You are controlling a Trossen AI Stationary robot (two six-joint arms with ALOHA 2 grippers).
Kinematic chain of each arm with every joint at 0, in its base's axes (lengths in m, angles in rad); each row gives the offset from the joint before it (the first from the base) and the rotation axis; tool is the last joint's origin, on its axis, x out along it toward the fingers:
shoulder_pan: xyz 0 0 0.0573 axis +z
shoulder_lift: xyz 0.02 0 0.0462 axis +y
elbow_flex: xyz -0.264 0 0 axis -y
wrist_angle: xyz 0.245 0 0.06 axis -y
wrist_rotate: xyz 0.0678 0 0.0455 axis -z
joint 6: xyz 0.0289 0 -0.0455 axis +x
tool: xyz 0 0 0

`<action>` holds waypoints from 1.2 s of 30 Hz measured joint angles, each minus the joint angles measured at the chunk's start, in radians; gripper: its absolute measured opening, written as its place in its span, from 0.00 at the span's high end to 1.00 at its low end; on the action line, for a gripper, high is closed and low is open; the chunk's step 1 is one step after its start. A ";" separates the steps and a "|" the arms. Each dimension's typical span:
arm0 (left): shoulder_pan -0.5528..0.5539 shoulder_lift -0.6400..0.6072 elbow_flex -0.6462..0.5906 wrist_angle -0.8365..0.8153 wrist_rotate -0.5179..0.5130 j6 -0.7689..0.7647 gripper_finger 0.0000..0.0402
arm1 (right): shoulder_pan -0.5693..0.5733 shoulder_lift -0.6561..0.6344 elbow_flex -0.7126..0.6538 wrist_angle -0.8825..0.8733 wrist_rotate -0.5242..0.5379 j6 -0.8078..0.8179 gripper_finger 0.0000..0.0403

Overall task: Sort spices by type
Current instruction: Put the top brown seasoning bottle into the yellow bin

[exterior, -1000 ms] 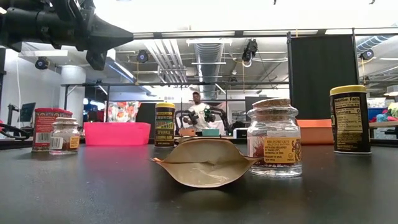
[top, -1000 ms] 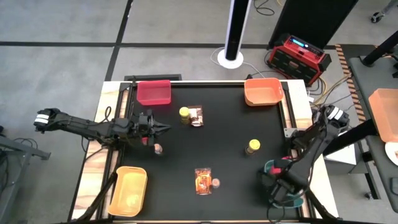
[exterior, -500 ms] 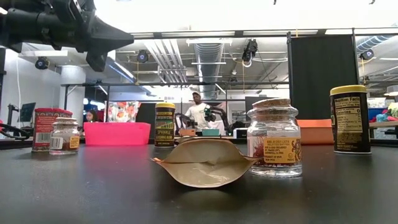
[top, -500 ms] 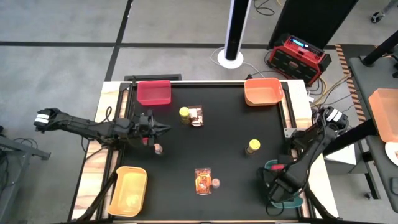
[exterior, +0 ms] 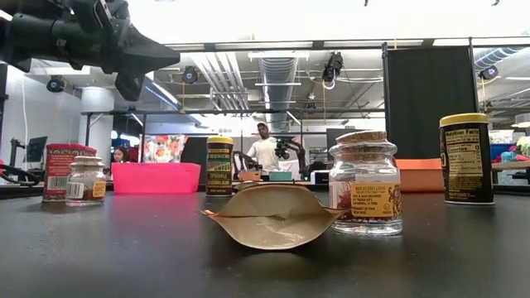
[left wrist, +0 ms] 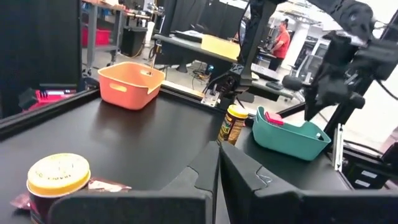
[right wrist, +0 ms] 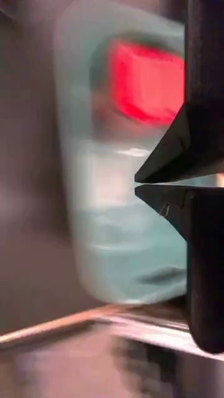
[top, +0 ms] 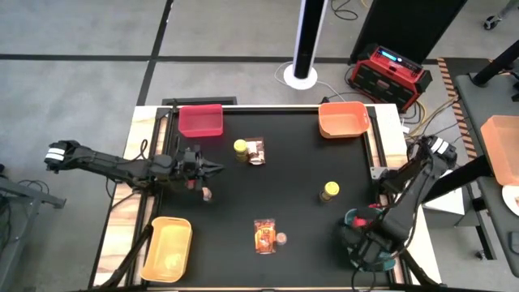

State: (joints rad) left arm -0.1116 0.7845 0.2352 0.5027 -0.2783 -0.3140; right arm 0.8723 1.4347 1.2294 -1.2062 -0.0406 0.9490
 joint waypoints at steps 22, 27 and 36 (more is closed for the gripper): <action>-0.124 0.185 0.000 0.253 -0.001 -0.219 1.00 | -0.230 -0.071 -0.190 0.864 0.592 -0.956 0.98; -0.238 0.265 0.069 0.273 -0.084 -0.215 1.00 | -0.241 -0.097 -0.257 0.920 0.593 -0.944 0.98; -0.295 0.384 0.354 -0.148 -0.104 -0.228 1.00 | -0.238 -0.175 -0.334 0.981 0.772 -0.861 0.98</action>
State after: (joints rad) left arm -0.4069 1.1688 0.5888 0.3546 -0.3823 -0.5420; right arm 0.6342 1.2599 0.8957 -0.2247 0.7310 0.0880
